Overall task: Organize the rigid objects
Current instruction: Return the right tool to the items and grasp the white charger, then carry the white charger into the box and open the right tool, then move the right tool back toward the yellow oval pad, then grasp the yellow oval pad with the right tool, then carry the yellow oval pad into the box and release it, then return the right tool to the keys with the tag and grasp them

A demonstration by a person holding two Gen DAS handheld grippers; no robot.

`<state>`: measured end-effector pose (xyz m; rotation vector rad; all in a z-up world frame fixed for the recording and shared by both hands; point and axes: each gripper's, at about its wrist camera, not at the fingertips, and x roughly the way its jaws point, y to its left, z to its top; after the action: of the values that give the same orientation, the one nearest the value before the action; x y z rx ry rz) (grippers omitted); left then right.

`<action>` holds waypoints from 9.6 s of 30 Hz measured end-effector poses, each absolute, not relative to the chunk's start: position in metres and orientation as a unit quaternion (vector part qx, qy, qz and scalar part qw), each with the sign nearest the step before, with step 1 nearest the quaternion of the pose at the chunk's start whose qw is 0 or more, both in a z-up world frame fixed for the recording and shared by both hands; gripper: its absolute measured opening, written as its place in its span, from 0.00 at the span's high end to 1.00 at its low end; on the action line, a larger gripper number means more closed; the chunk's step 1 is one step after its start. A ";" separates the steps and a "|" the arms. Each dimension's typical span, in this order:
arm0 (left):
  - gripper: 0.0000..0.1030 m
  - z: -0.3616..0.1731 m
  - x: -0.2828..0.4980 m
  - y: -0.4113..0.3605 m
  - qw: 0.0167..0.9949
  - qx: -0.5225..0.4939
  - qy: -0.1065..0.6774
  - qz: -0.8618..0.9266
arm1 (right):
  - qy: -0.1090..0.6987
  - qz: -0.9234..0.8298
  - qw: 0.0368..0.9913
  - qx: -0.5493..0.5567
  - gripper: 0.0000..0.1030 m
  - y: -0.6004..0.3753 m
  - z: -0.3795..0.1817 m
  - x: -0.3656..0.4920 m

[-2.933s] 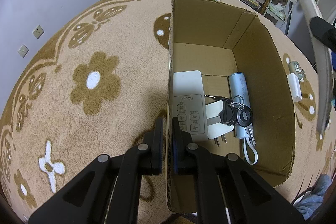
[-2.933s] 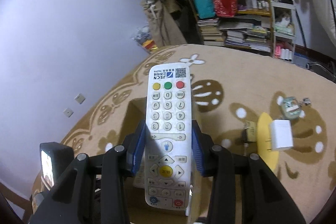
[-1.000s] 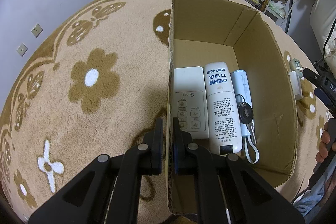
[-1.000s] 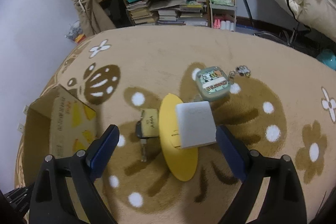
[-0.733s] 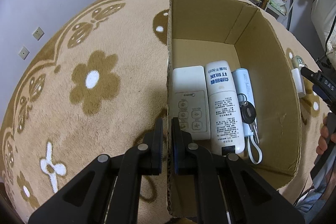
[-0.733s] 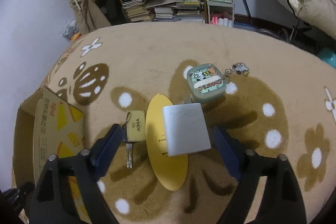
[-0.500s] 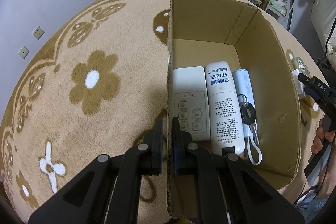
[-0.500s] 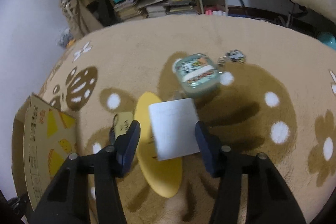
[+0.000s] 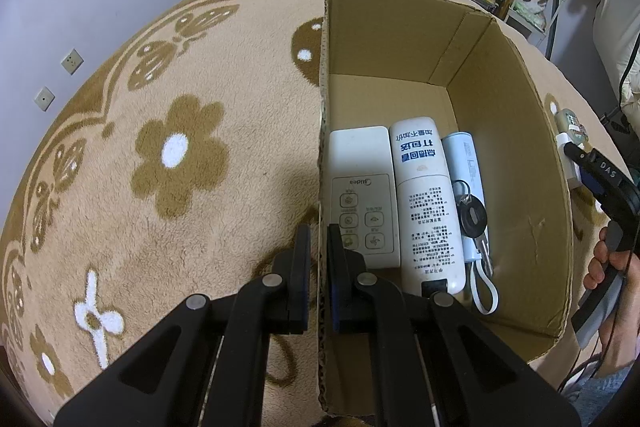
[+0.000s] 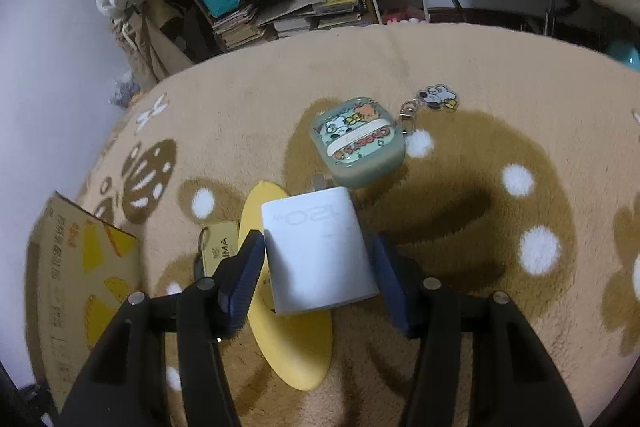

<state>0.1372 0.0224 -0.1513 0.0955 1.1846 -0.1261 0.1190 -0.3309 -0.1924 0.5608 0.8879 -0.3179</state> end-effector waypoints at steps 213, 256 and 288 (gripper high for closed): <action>0.92 -0.152 0.134 0.024 0.824 0.019 0.562 -0.069 | 0.444 0.067 0.893 0.036 0.42 -0.105 -0.104 0.137; 0.92 -0.151 0.136 0.024 0.825 0.028 0.560 -0.065 | 0.384 -0.105 0.906 0.147 0.00 -0.263 -0.139 0.137; 0.92 -0.149 0.139 0.025 0.824 0.025 0.562 -0.065 | 0.452 -0.070 0.887 0.061 0.88 -0.237 -0.189 0.148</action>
<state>0.1386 0.0254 -0.1491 0.0541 1.1949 -0.1388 0.1477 -0.2373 -0.1887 0.1264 0.9385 -0.1454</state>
